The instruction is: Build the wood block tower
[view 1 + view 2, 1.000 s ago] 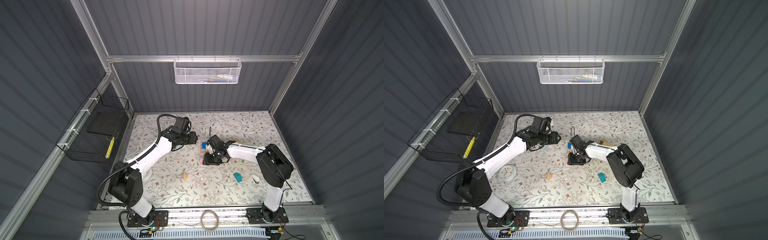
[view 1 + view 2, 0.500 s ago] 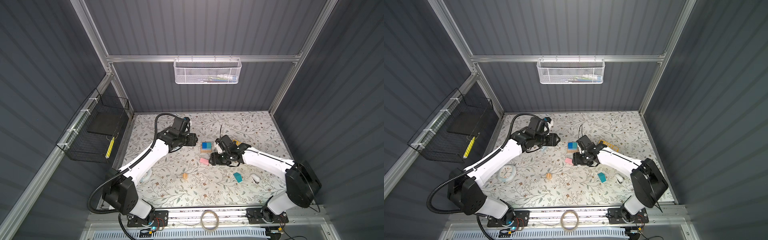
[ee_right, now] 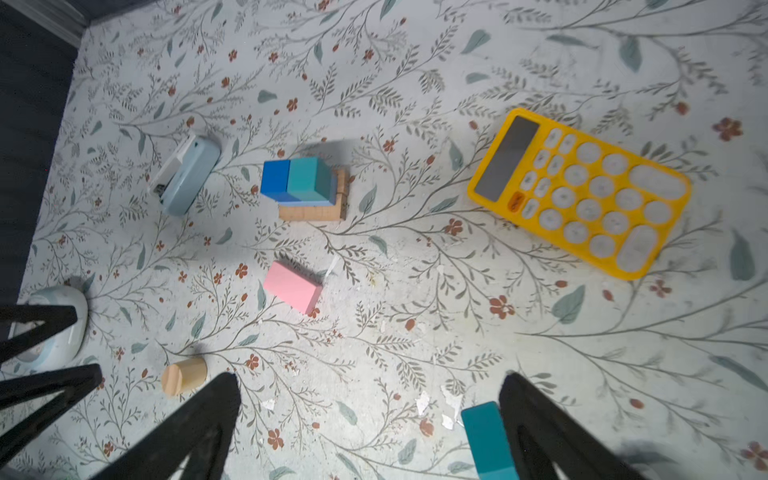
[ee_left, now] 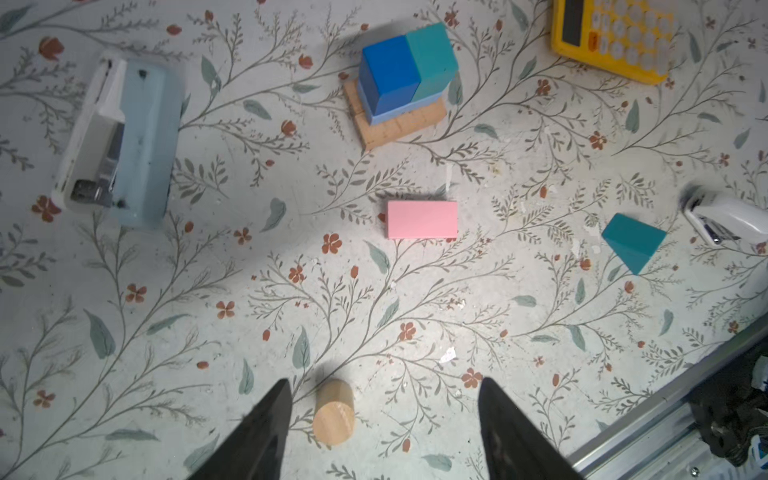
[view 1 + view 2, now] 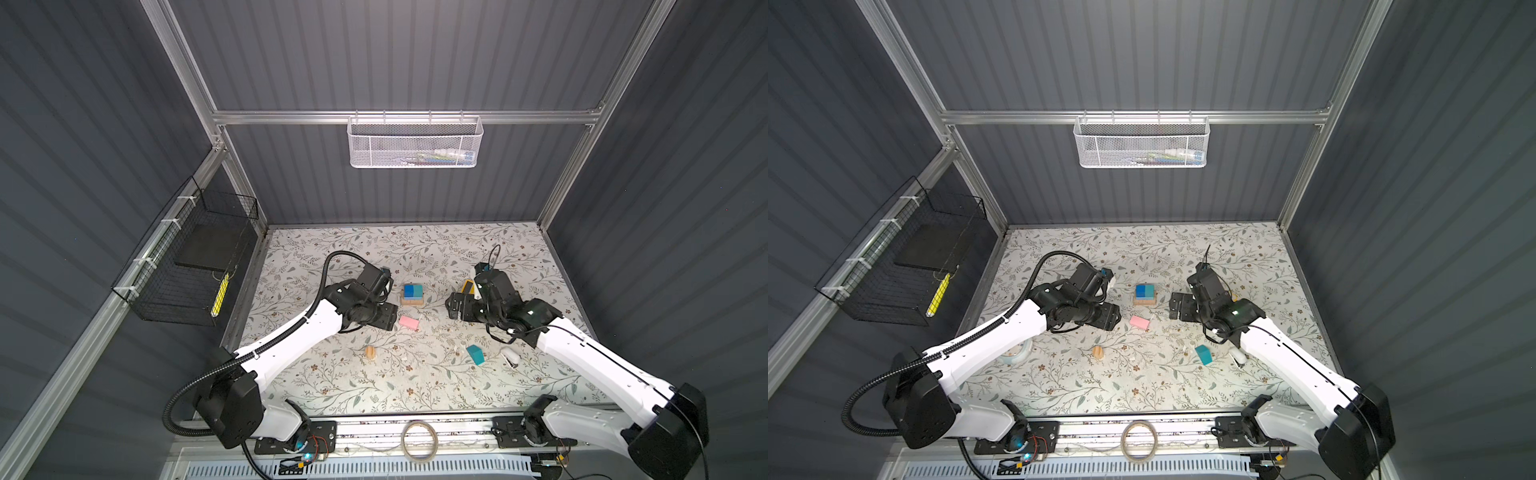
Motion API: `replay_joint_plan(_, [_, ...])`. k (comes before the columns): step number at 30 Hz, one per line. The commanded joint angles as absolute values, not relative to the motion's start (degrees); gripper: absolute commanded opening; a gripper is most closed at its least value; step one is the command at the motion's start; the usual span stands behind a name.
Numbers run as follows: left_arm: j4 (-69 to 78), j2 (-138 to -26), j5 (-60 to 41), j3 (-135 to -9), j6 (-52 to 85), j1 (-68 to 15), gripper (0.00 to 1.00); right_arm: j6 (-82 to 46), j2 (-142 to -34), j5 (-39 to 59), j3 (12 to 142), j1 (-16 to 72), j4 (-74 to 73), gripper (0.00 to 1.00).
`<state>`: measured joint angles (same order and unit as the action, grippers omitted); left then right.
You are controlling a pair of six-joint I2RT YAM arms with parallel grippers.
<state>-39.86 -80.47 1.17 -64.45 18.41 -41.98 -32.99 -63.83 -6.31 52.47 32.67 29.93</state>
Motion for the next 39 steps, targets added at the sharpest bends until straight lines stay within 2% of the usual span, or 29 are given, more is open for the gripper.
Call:
replay_joint_plan(1, [-39.2, -78.3, 1.7, -63.0, 20.5, -42.7, 0.72, -32.3, -60.8, -8.1, 51.7, 29.9, 29.1, 0.99])
replay_joint_plan(10, [-34.9, -79.2, 3.5, -60.1, 21.5, -44.0, 0.77, -30.2, -60.3, -5.2, 56.8, 23.8, 22.7, 0.99])
replay_joint_plan(18, [-34.2, -82.1, 6.7, -61.0, 20.7, -44.2, 0.83, -35.1, -63.7, 0.8, 65.2, 19.7, 17.7, 0.99])
replay_joint_plan(26, [-34.1, -85.6, 8.4, -61.5, 21.0, -46.4, 0.85, -41.0, -65.6, 7.6, 58.9, 18.1, 9.7, 0.99])
replay_joint_plan(39, [-32.9, -94.9, 12.3, -66.1, 23.6, -50.4, 0.91, -43.1, -64.5, 7.8, 55.5, 15.3, 8.1, 0.99])
